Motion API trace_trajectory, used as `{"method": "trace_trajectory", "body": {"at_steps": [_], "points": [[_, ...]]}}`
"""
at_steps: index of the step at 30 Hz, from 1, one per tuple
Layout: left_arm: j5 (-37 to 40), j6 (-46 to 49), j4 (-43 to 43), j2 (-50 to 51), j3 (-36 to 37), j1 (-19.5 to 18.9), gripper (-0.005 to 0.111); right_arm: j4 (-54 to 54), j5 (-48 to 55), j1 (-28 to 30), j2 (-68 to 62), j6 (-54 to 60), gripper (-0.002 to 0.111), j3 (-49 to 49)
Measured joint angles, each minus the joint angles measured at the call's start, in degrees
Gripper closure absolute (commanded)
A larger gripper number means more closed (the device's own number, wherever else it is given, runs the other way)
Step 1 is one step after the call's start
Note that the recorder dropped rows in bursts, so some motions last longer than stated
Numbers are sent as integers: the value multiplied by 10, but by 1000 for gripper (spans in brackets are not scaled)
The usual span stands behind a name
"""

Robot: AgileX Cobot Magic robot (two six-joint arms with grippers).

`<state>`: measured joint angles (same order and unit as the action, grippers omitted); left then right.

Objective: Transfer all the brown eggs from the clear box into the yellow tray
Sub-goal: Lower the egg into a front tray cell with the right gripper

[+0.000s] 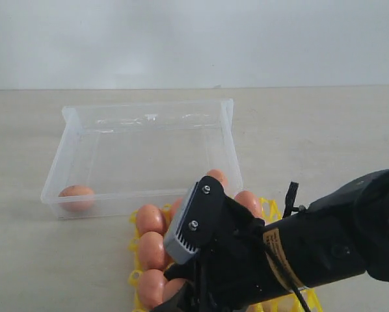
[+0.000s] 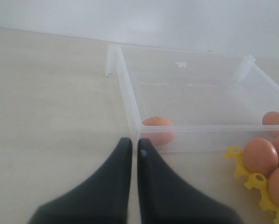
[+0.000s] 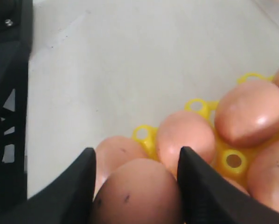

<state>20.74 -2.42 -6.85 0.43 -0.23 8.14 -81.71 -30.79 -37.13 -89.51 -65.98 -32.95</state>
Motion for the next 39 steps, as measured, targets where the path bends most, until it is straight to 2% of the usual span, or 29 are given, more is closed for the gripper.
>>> {"method": "trace_trajectory", "body": {"at_steps": [10, 13, 16, 19, 22, 24, 26, 33, 39], "points": [[0, 0, 0, 0, 0, 0, 103, 103, 23, -4, -5, 10, 108, 0], [0, 0, 0, 0, 0, 0, 103, 215, 24, -4, -5, 23, 108, 0], [0, 0, 0, 0, 0, 0, 103, 383, 9, -4, -5, 101, 108, 0], [0, 0, 0, 0, 0, 0, 103, 586, -148, -6, -5, 179, 108, 43], [0, 0, 0, 0, 0, 0, 103, 703, -284, -6, -5, 211, 108, 118], [0, 0, 0, 0, 0, 0, 103, 707, -304, -6, -5, 218, 108, 160], [0, 0, 0, 0, 0, 0, 103, 659, -307, -6, -5, 221, 108, 175], [0, 0, 0, 0, 0, 0, 103, 608, -298, -6, -26, 235, 108, 174], [0, 0, 0, 0, 0, 0, 103, 523, -295, -6, -76, 238, 108, 155]]}}
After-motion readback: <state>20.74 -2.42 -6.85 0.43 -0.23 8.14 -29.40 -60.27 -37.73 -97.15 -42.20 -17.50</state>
